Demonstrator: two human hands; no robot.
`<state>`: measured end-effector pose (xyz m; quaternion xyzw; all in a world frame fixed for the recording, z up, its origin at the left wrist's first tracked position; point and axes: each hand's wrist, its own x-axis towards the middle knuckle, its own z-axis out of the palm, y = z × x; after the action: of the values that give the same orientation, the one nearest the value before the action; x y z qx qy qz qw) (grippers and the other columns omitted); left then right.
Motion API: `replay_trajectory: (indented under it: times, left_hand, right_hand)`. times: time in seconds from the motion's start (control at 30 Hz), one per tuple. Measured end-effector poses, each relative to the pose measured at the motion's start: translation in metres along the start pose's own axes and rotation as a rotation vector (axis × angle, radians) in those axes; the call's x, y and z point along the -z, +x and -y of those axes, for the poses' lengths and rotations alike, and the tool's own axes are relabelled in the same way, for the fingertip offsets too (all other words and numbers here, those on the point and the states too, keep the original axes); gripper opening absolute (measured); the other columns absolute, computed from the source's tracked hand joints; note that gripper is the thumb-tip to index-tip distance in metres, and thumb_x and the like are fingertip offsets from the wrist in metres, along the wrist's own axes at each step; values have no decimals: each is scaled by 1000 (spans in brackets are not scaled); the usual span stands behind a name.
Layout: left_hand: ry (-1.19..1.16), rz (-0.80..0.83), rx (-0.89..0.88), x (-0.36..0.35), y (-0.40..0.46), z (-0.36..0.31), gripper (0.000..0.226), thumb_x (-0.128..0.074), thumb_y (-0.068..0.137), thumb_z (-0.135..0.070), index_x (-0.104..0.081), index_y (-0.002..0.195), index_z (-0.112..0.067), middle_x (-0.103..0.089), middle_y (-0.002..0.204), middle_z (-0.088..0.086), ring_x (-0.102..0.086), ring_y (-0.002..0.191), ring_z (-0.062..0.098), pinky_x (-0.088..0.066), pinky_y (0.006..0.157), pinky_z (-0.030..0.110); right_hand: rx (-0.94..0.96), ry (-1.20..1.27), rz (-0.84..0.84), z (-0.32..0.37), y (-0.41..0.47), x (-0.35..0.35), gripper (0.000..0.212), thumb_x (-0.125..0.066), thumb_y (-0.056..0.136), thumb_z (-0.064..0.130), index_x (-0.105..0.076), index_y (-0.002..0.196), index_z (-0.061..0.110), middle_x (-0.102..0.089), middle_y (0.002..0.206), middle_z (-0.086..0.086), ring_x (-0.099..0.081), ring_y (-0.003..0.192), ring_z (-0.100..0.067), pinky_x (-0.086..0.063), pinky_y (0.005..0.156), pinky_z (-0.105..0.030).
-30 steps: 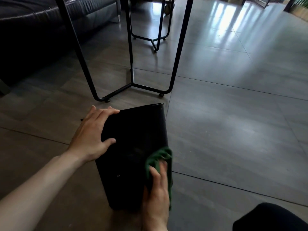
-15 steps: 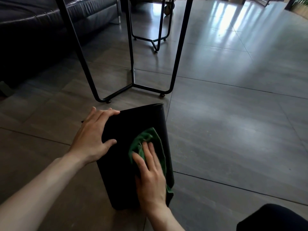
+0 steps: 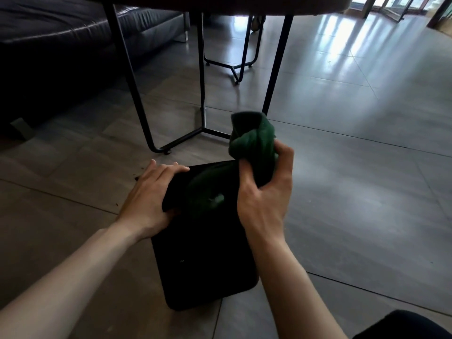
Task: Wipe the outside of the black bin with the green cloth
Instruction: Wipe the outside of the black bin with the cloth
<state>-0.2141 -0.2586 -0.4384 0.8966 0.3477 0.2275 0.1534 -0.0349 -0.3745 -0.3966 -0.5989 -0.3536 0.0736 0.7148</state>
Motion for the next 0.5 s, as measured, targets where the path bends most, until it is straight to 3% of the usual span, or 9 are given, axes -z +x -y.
replay_trajectory:
  times: [0.1,0.17,0.23,0.3,0.4,0.5]
  left_hand:
    - [1,4,-2,0,-2,0,87,-88,65,-19,-46,139,-32,-54,137,-7,-44,140,19,-1,128,33]
    - [6,-7,-12,-1,-3,1,86,-84,65,-13,-46,140,-32,-54,136,-8,-44,140,17,-2,128,33]
    - [-1,-21,-28,-1,-1,2,81,-81,68,-14,-47,140,-31,-54,136,-8,-44,140,16,-1,128,31]
    - [7,-18,-22,0,-1,3,82,-84,69,-16,-45,140,-31,-54,138,-8,-43,141,16,2,126,26]
    - [13,-5,-2,1,0,0,90,-89,66,-17,-43,141,-33,-52,141,-9,-40,144,17,5,125,22]
    - [5,-11,-6,1,-1,0,89,-90,66,-16,-45,141,-31,-52,140,-9,-40,143,15,5,125,22]
  right_hand:
    - [159,-337,254,-34,-14,5,42,-70,86,1,-62,123,19,-47,155,-7,-44,145,-22,-45,118,-37]
    - [285,-595,516,-66,-39,15,49,-74,89,18,-60,136,17,-29,170,-6,-22,160,-29,-35,125,-46]
    - [426,-774,690,-91,-64,27,68,-73,87,45,-49,146,24,-22,173,-6,-11,163,-30,-33,125,-44]
    - [546,-856,796,-107,-83,38,64,-69,86,52,-49,142,28,-27,171,-10,-18,161,-33,-42,120,-45]
    - [803,-878,894,-122,-100,56,23,-60,96,35,-60,118,29,-43,164,-11,-32,155,-36,-52,109,-47]
    - [857,-868,814,-120,-85,61,9,-63,97,25,-64,106,24,-55,156,-9,-40,151,-36,-53,108,-48]
